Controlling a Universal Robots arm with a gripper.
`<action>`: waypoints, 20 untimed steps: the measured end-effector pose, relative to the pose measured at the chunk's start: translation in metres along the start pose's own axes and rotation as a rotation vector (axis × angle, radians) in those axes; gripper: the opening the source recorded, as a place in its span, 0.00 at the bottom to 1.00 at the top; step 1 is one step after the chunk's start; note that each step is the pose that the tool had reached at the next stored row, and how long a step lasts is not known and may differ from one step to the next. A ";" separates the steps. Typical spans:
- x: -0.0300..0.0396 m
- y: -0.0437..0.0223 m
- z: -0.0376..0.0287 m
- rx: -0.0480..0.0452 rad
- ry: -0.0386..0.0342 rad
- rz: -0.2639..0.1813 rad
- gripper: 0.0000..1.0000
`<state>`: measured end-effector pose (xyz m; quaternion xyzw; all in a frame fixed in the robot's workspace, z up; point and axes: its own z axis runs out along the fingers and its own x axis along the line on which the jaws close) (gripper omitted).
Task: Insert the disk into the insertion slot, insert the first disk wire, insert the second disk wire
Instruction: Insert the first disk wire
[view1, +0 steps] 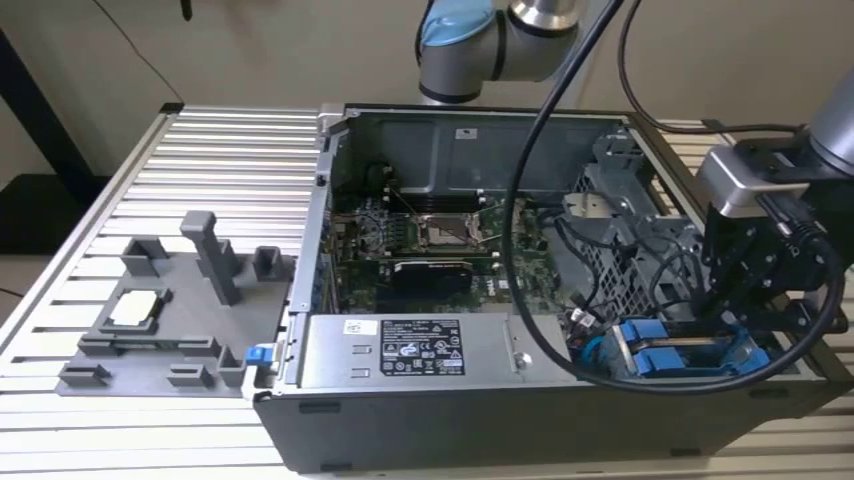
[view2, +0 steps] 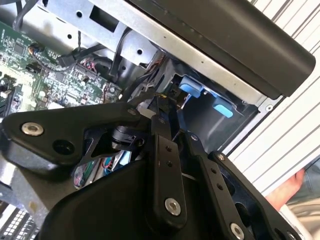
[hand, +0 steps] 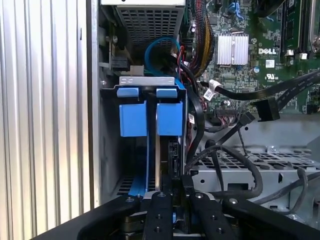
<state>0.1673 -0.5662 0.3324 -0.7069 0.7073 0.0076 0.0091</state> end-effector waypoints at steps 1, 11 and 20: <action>0.0000 0.0000 0.0004 0.0000 0.0000 0.000 0.19; -0.0006 0.0000 -0.0283 0.0000 -0.0003 0.000 0.26; -0.0014 -0.0001 -0.0564 0.0011 -0.0005 0.000 0.26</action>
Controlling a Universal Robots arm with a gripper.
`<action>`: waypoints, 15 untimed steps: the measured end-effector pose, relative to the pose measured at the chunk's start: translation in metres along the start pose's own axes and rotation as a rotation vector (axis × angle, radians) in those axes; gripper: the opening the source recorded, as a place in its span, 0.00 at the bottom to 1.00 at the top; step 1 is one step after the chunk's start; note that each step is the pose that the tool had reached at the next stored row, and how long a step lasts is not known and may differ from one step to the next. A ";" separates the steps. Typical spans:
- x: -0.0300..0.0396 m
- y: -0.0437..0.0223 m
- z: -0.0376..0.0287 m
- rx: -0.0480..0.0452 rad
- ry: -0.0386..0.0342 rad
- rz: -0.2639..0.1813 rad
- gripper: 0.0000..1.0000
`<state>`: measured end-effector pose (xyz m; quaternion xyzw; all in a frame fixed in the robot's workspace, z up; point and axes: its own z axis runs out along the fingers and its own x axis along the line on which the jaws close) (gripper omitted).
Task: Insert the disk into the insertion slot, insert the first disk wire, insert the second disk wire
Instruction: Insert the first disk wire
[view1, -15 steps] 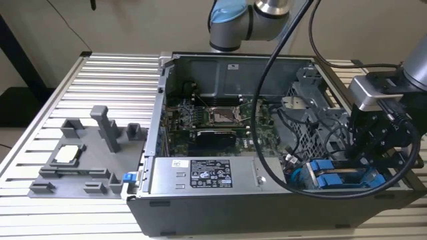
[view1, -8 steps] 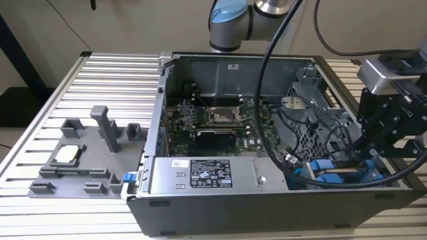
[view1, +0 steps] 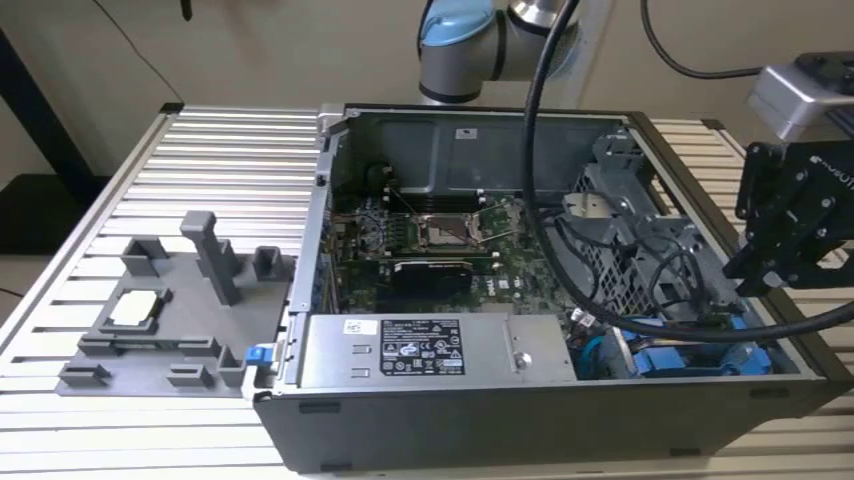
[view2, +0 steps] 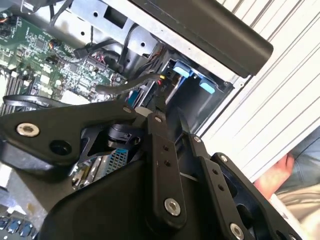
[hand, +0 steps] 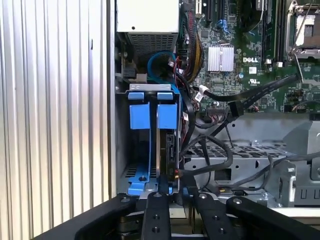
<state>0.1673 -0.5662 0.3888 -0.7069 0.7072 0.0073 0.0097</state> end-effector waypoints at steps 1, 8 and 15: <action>0.0000 0.0001 0.0000 0.0000 -0.0001 0.000 0.26; -0.0141 0.0002 0.0005 0.0001 0.0001 0.000 0.26; -0.0333 0.0016 0.0015 0.0001 0.0000 0.001 0.26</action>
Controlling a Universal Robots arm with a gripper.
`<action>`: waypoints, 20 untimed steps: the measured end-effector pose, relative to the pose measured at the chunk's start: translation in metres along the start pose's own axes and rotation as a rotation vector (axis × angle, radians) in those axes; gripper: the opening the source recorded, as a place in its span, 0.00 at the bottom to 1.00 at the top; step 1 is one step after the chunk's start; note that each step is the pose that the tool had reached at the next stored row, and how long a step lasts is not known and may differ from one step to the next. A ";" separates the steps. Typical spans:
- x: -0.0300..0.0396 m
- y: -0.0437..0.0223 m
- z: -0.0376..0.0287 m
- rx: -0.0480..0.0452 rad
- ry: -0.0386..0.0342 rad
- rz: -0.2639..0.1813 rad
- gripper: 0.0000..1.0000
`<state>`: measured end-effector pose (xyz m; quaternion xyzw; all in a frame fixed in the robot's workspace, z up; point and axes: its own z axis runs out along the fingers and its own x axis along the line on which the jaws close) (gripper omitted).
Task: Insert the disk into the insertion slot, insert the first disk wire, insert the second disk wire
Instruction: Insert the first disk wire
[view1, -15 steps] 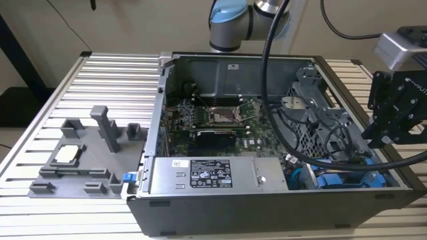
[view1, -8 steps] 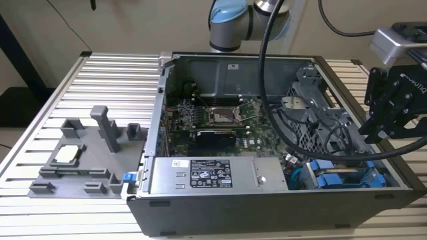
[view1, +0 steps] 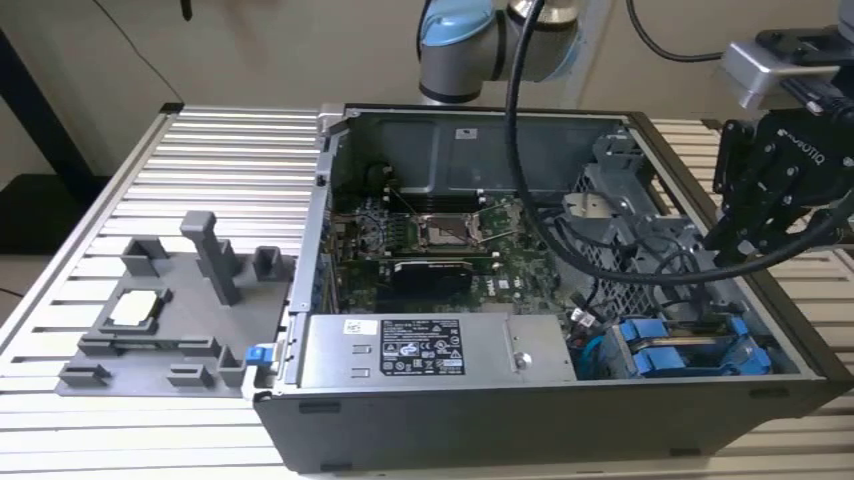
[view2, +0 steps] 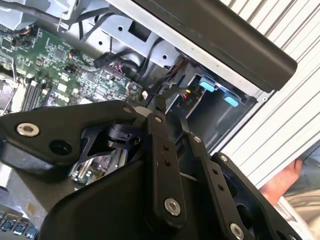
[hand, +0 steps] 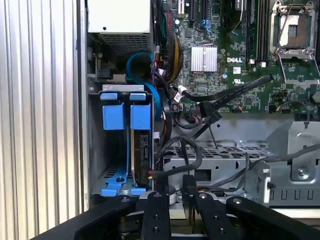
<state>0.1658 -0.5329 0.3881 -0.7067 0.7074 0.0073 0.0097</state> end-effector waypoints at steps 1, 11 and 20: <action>-0.0021 0.0007 0.0001 0.0000 0.0000 0.000 0.26; -0.0054 0.0399 0.0010 0.0201 -0.0001 0.000 0.26; -0.0071 0.0700 0.0046 0.0400 -0.0016 -0.015 0.26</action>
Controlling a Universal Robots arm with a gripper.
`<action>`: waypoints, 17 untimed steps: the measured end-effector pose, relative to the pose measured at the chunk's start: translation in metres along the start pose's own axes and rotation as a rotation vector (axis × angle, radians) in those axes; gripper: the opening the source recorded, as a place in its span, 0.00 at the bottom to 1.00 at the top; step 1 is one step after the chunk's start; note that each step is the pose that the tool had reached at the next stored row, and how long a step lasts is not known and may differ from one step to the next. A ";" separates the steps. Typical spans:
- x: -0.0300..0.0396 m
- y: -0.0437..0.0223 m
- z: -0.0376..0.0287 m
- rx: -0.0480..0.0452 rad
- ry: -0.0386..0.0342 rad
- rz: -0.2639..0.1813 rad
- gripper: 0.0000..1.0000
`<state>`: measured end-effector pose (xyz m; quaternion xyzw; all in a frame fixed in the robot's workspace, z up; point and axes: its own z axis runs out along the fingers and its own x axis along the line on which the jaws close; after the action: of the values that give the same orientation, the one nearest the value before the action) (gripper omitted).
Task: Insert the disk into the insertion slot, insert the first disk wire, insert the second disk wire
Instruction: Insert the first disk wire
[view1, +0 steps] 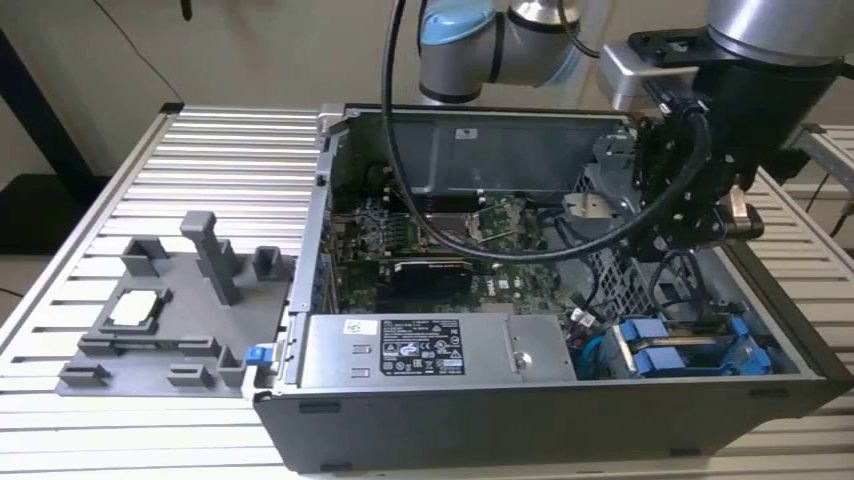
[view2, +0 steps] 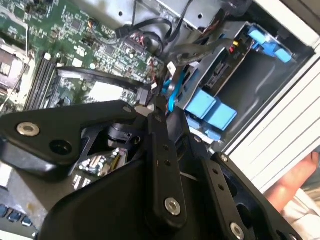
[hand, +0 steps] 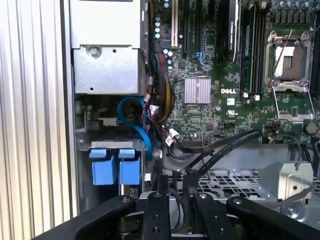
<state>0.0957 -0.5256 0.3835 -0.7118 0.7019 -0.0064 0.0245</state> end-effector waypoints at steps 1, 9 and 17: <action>-0.0006 0.0003 0.0004 0.0002 -0.0005 -0.010 0.26; -0.0105 0.0071 0.0062 0.0178 -0.0021 -0.048 0.26; -0.0135 0.0103 0.0126 0.0519 -0.0020 -0.049 0.26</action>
<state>0.0858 -0.5119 0.3707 -0.7280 0.6838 -0.0244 0.0435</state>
